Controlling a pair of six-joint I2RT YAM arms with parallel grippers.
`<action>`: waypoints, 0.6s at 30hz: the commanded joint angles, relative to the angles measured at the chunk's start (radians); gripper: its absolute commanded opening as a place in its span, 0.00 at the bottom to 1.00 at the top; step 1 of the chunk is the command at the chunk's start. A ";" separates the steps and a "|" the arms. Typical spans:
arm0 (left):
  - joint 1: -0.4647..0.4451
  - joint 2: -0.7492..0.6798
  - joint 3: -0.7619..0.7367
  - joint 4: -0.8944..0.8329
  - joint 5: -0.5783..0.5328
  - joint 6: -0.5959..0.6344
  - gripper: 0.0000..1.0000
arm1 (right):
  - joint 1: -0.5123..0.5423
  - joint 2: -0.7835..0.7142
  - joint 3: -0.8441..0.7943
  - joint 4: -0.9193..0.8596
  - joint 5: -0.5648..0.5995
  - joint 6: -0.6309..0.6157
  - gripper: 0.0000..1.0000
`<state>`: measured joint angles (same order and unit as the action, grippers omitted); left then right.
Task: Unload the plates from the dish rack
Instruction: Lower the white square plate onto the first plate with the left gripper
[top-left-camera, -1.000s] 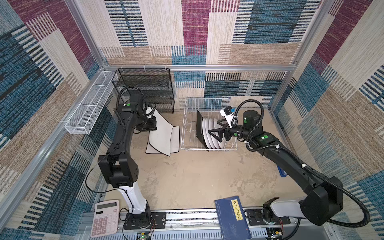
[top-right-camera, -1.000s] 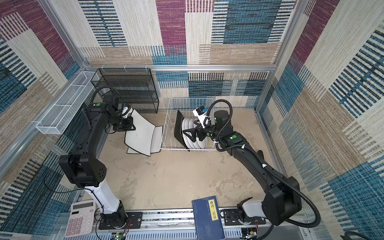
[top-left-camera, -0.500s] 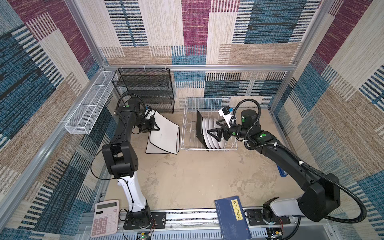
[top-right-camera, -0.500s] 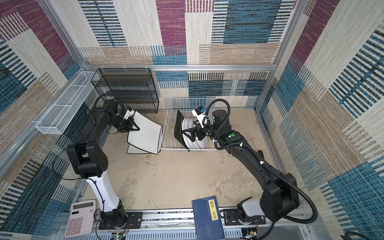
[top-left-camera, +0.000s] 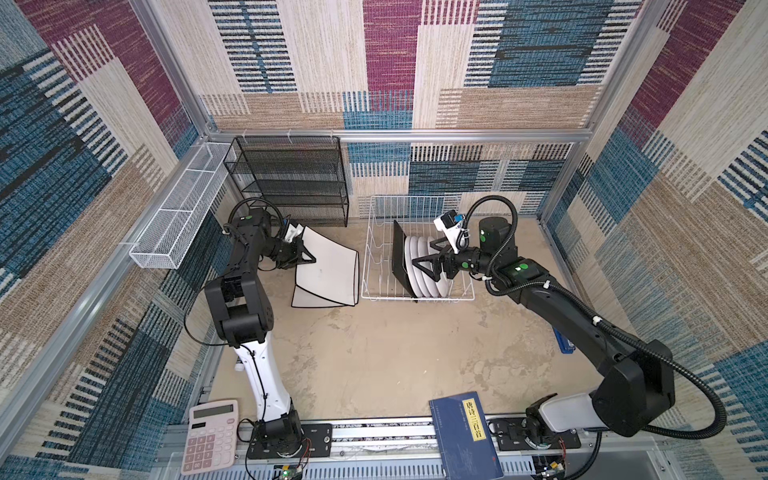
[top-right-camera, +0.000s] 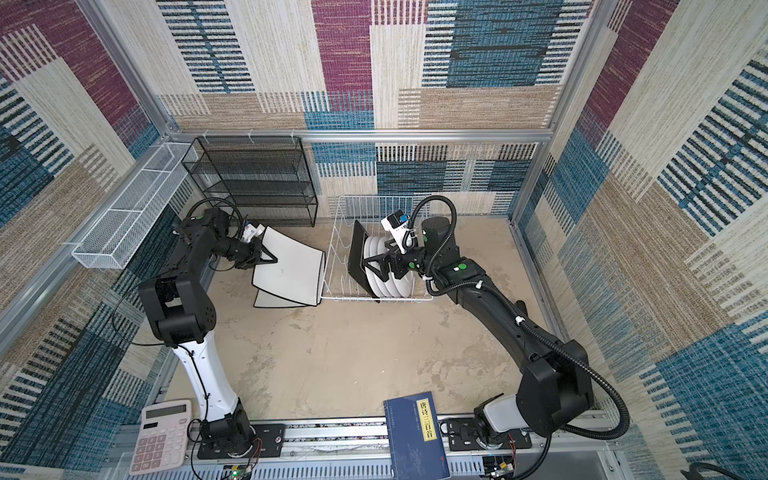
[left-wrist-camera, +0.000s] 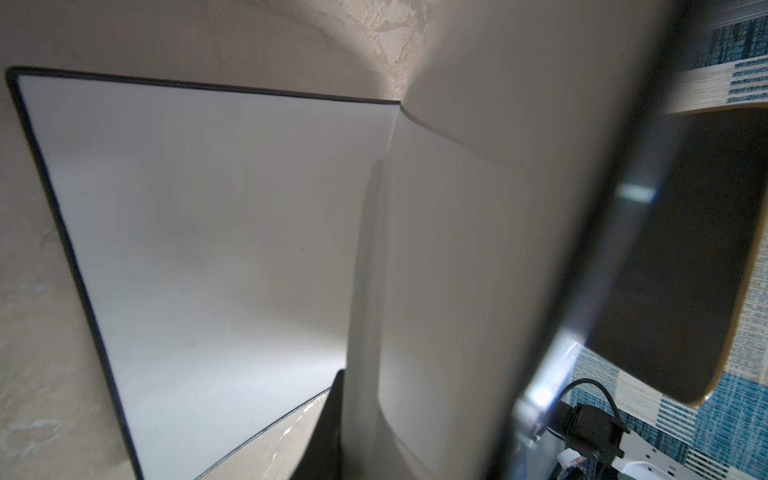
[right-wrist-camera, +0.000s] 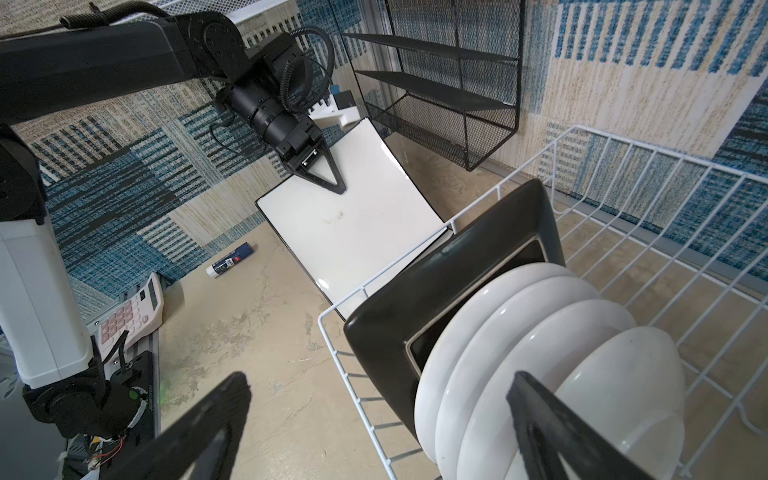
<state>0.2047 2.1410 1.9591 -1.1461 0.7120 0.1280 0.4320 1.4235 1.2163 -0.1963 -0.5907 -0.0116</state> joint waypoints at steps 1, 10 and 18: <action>0.009 0.006 0.007 0.014 0.083 0.054 0.00 | 0.002 0.007 0.014 0.006 0.009 -0.012 0.99; 0.036 0.050 0.001 0.014 0.083 0.067 0.00 | 0.005 0.005 0.020 -0.003 0.017 -0.016 0.99; 0.039 0.080 -0.008 0.013 0.058 0.069 0.00 | 0.005 0.003 0.022 0.001 0.009 -0.007 0.99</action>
<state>0.2440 2.2162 1.9530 -1.1458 0.7918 0.1520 0.4366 1.4334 1.2297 -0.2066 -0.5793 -0.0154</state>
